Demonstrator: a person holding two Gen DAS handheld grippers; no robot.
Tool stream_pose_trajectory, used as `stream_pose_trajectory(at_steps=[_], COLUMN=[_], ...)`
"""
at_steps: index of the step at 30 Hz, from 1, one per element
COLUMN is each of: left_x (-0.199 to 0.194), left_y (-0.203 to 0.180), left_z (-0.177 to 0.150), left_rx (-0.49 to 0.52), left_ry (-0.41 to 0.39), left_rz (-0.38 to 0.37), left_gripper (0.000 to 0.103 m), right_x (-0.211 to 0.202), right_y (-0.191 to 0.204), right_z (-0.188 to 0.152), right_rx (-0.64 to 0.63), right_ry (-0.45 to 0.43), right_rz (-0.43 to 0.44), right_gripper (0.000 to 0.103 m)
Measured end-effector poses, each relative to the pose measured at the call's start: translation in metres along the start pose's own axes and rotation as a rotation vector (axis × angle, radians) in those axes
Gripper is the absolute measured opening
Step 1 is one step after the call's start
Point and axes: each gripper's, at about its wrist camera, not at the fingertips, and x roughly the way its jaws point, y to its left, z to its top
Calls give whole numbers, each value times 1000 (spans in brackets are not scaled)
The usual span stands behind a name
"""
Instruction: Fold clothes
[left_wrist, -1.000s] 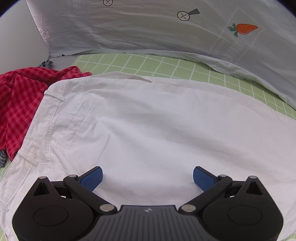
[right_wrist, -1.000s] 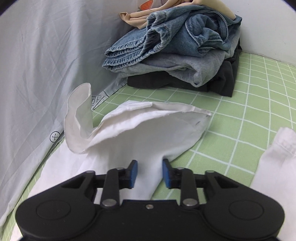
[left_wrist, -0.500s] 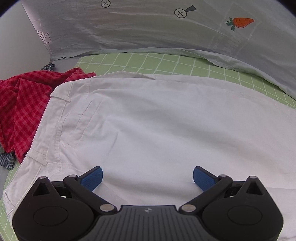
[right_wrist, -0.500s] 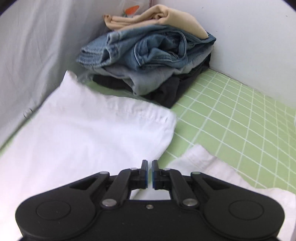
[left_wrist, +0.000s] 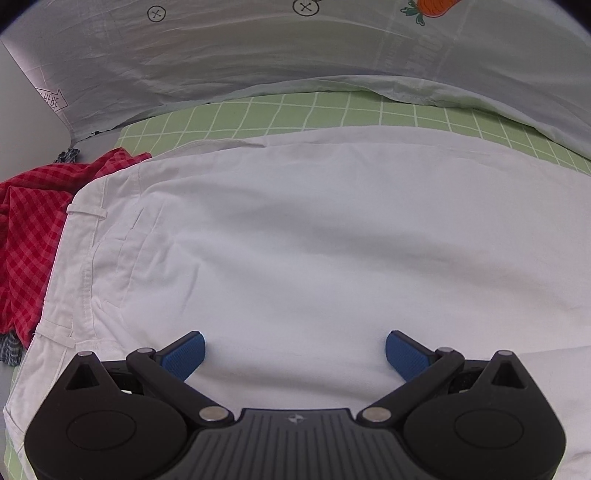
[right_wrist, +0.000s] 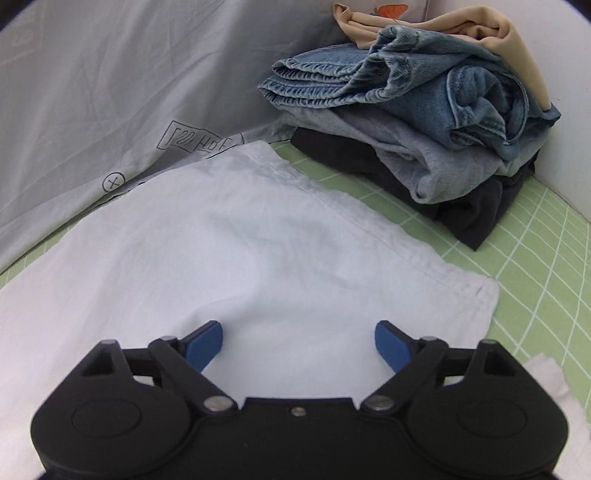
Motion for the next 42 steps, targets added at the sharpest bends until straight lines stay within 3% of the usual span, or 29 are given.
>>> stream_pose_trajectory(at_steps=[4,8,13,16,23,30,35,39,42], left_x=[-17,-49,-84,-94,-111,-122,-132,-141,-142], left_y=[16,39,69,82,98,88,72,61,54], left_z=[-6,-29,-80,-111,-158,-185,-198,-206,-212], left_rx=[-40,-61,-93,-122,-145,-113,-78,-71,-61], left_ry=[-12,-43,-52,-31,-8,10,11,5,12], left_rz=[-30,-39,-58,-66,-105,-129,-144,-157,-157], left_gripper=[103,103,103,103,103,103,103,103,103], right_x=[-14,-57,-114,-139,-174,-197,-207,-217,-218], right_y=[-13,-28,-43,-50,-79,-94,-119,-160,-185], right_z=[2,-17,-70,-109,-180,-202,-213,-220,-219], right_rx=[5,-18,-25,-88,-75,-101,-43,198,283], right_ry=[-2,-11,17,53,105,99,115,70,38], right_rz=[-52,-21,90,91,102,131,194,263,233], right_gripper=[103,103,103,103,103,103,103,103,103])
